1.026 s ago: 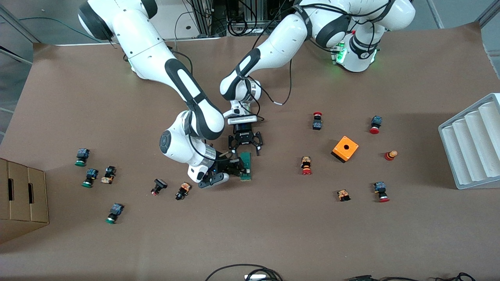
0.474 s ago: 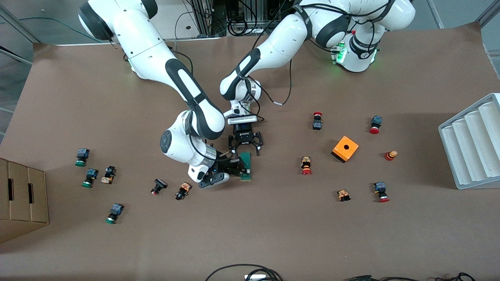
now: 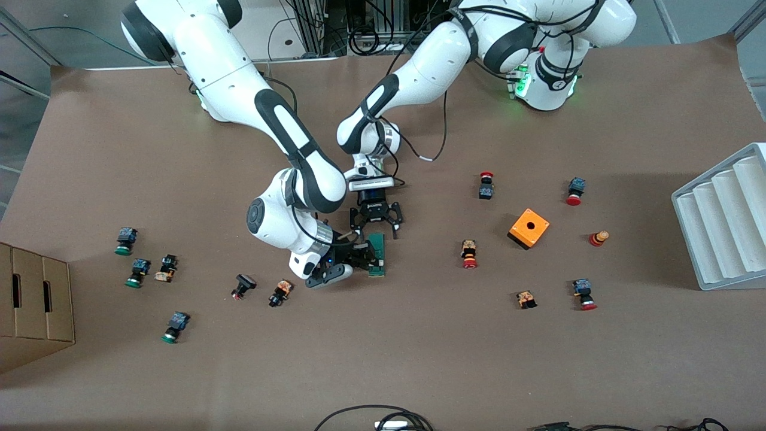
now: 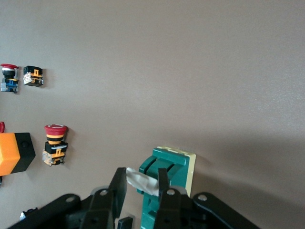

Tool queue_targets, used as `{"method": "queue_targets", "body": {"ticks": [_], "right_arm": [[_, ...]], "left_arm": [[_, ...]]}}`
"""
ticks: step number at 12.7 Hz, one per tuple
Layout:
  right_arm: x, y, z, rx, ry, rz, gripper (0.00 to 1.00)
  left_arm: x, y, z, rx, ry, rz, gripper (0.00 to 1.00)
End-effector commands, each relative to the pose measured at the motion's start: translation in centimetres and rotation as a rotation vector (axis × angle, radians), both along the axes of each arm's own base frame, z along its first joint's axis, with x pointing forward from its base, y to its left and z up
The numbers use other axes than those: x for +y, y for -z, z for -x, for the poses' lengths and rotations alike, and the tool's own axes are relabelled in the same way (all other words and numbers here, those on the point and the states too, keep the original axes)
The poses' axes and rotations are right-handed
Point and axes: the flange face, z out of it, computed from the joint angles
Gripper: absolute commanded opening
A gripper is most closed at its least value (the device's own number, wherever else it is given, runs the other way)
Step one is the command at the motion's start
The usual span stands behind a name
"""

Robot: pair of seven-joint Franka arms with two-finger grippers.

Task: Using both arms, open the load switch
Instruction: 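Hold the white handle raised above the switch with the right gripper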

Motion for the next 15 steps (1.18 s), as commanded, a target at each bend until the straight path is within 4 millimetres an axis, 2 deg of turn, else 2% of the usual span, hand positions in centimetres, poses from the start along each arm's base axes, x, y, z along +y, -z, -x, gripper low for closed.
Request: {"method": "queue_targets", "body": {"ticks": [1, 4, 6, 10, 12, 13, 15], "right_arm": [[0.8, 0.8, 0.7, -0.008, 0.015, 0.000, 0.32], [0.7, 0.2, 0.4, -0.015, 0.020, -0.008, 0.37], [0.5, -0.8, -0.2, -0.028, 0.028, -0.022, 0.38], [0.8, -1.3, -0.5, -0.039, 0.029, -0.028, 0.38], [0.8, -1.1, -0.6, -0.038, 0.029, -0.027, 0.36], [0.8, -1.0, -0.5, -0.037, 0.027, -0.026, 0.30], [0.9, -1.2, -0.6, -0.041, 0.027, -0.028, 0.28]], "left_arm": [[0.1, 3.2, 1.5, 0.009, 0.024, 0.001, 1.00], [0.1, 3.2, 1.5, 0.009, 0.024, 0.001, 1.00], [0.1, 3.2, 1.5, 0.009, 0.024, 0.001, 1.00], [0.1, 3.2, 1.5, 0.009, 0.024, 0.001, 1.00], [0.1, 3.2, 1.5, 0.009, 0.024, 0.001, 1.00], [0.1, 3.2, 1.5, 0.009, 0.024, 0.001, 1.00], [0.1, 3.2, 1.5, 0.009, 0.024, 0.001, 1.00]]}}
